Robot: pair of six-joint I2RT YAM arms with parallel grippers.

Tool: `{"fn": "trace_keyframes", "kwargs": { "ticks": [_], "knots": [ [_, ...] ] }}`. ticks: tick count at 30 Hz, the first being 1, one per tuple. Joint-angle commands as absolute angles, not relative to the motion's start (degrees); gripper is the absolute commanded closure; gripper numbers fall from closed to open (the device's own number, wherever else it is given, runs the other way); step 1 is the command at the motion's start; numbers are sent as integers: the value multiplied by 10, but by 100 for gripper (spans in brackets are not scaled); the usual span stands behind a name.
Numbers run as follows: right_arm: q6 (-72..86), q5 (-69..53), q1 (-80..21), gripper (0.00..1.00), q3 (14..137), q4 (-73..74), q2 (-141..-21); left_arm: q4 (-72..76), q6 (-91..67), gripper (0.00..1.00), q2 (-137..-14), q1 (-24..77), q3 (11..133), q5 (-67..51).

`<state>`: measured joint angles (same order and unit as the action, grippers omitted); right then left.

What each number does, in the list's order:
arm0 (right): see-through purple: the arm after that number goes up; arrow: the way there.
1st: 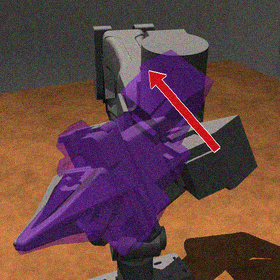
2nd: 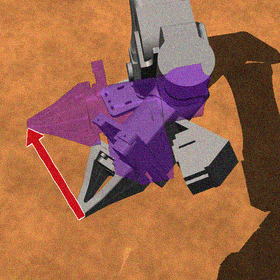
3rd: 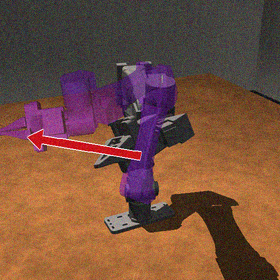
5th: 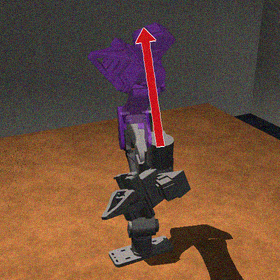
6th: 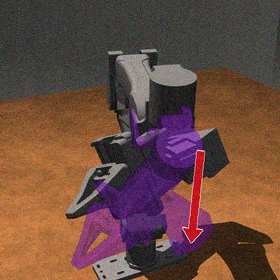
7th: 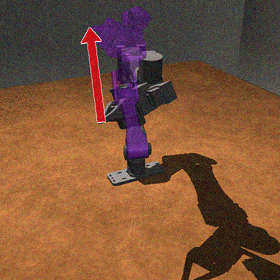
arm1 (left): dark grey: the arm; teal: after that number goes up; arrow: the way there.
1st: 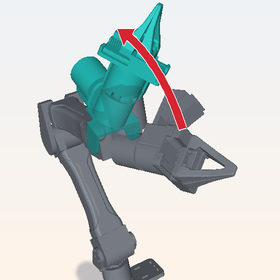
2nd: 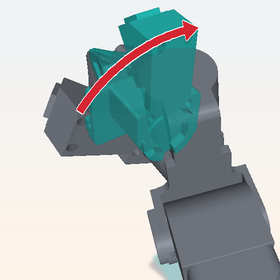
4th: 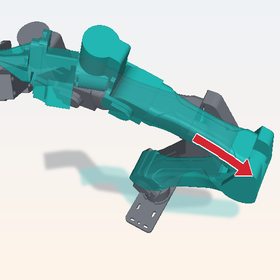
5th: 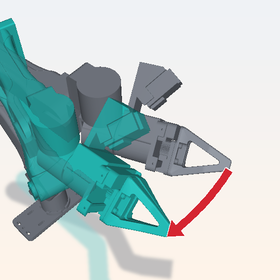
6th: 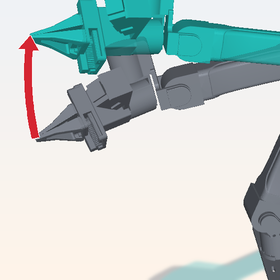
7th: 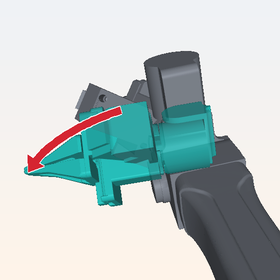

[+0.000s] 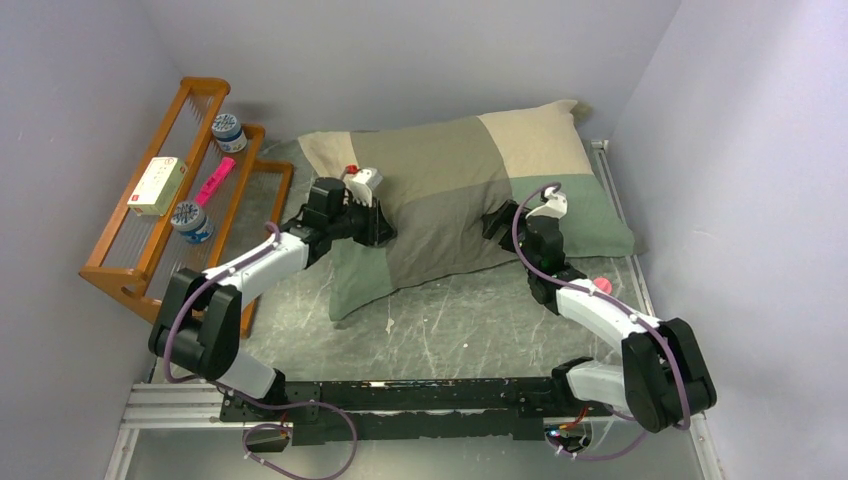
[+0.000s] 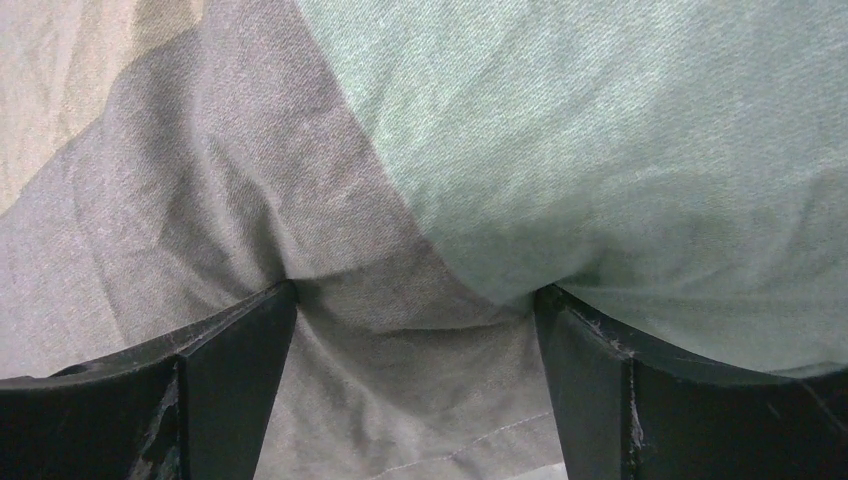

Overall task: Remove the pillowcase from the pillow
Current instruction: Adjust the pillow at the center of the board.

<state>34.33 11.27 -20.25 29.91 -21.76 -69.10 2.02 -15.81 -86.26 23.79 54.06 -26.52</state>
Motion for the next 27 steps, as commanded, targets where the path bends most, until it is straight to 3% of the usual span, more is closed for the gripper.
{"fn": "trace_keyframes", "kwargs": {
  "ticks": [1, 2, 6, 9, 11, 14, 18, 27],
  "knots": [
    [329, 64, -205, 12, 318, -288, -706, -5, -189, 88, -854, 277, 500, -338],
    [327, 61, -205, 15, 319, -291, -708, -4, -189, 94, -851, 280, 497, -340],
    [309, 49, -205, 32, 329, -298, -714, 15, -189, 95, -835, 288, 489, -343],
    [295, 51, -205, 60, 342, -293, -714, -34, -178, 95, -804, 288, 508, -312],
    [284, 58, -205, 79, 345, -286, -707, -67, -166, 83, -781, 284, 530, -268],
    [271, 70, -204, 100, 342, -278, -694, -100, -156, 55, -764, 263, 567, -252],
    [264, 76, -204, 100, 324, -271, -674, -118, -163, 39, -761, 207, 597, -268],
    [246, 71, -205, 100, 293, -257, -625, -106, -203, 16, -767, 125, 608, -270]
  ]
}}
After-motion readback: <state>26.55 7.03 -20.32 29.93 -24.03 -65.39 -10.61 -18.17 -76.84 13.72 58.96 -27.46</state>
